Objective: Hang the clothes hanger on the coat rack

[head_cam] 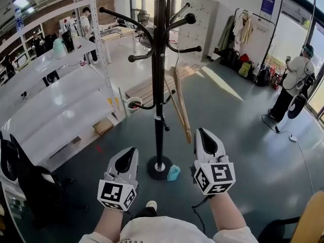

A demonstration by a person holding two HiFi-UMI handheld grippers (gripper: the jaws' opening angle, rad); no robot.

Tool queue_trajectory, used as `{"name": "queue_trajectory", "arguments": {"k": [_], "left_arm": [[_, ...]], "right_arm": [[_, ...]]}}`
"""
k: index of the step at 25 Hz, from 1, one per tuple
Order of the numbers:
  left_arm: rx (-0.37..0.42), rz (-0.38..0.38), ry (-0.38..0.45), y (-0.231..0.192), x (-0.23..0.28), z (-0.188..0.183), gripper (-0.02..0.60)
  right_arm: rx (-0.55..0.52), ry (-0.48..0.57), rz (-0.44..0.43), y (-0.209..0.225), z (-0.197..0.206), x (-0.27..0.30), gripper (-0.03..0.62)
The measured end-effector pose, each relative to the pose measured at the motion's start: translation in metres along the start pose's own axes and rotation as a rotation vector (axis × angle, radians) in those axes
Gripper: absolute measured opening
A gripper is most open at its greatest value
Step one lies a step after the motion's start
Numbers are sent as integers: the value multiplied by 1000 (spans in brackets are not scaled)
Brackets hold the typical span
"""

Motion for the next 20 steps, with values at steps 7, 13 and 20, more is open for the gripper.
{"name": "queue_trajectory", "arguments": {"k": [7,13,20], "left_arm": [[10,-33,2,46,-31,4,0],[0,-74,-56,72,-65,22,0],[-3,-87,-89,97,-105,25,0]], "right_arm": [[-27,-35,-80,-16,51,-62,26],[46,-139,-74,-19,92,-107,26],[48,-180,-70,-28,107,-166,26]]}}
Point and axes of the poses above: the fingertips, and each gripper's own axes: x forward along the fingers, y to its right, z out of its underside, the point moved 8 cm from there along -x, backward along the fingers
